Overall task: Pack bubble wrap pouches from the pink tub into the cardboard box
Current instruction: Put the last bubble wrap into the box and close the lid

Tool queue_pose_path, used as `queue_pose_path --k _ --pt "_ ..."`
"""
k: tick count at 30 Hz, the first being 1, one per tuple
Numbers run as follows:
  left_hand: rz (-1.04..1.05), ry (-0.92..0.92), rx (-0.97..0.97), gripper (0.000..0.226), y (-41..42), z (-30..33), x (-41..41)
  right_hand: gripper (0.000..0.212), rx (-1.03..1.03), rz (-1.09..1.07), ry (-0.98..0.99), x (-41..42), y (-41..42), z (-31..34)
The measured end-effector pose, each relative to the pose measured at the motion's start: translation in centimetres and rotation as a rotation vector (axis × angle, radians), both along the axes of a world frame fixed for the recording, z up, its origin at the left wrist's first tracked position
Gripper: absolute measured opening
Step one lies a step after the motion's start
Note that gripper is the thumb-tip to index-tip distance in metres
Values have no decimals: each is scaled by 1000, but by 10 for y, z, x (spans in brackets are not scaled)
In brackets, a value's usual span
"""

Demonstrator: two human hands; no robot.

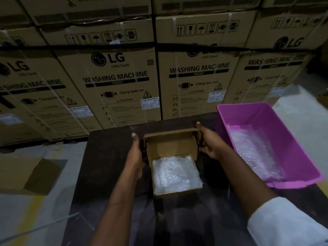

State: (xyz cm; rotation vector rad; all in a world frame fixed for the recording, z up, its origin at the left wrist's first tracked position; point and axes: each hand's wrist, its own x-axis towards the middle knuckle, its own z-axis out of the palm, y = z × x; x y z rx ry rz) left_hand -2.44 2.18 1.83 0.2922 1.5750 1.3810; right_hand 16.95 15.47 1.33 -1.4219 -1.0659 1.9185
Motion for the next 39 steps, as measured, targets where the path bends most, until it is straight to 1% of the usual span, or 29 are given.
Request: queue_pose_path --k 2,4,7,9,11,13,16,18,24,26,28,31,33,39 --pt "-45 -66 5 70 -13 -7 3 32 -10 55 -18 5 -11 4" --pt "-105 -88 15 66 -26 -12 11 27 19 148 -124 11 -23 3" --pt "-66 -7 7 47 -41 -21 26 23 106 205 -208 18 -41 -3" --pt "-18 86 -22 34 -46 -31 30 18 155 210 -229 21 -51 -9" --pt "-3 132 -38 24 -51 -43 32 15 168 216 -227 23 -59 -15" --pt "-11 128 -36 24 -56 -51 34 13 155 235 -218 25 -63 -23" --pt "-2 217 -6 21 -64 -52 39 25 170 252 -268 31 -67 -36" --pt "-3 273 7 23 -69 -59 41 36 173 263 -331 34 -71 -41" --pt "25 378 18 32 -82 -74 48 30 284 219 -388 39 -89 -46" --pt "36 402 21 34 -86 -79 50 32 333 216 -437 38 -93 -50" --pt "34 428 21 33 -89 -83 52 36 363 206 -479 39 -96 -51" --pt "62 450 28 26 -93 -82 56 41 405 190 -526 37 -102 -52" --pt "76 474 37 23 -94 -84 58 40 423 161 -548 36 -106 -53" --pt "156 505 24 21 -102 -88 67 23 487 65 -609 37 -116 -57"
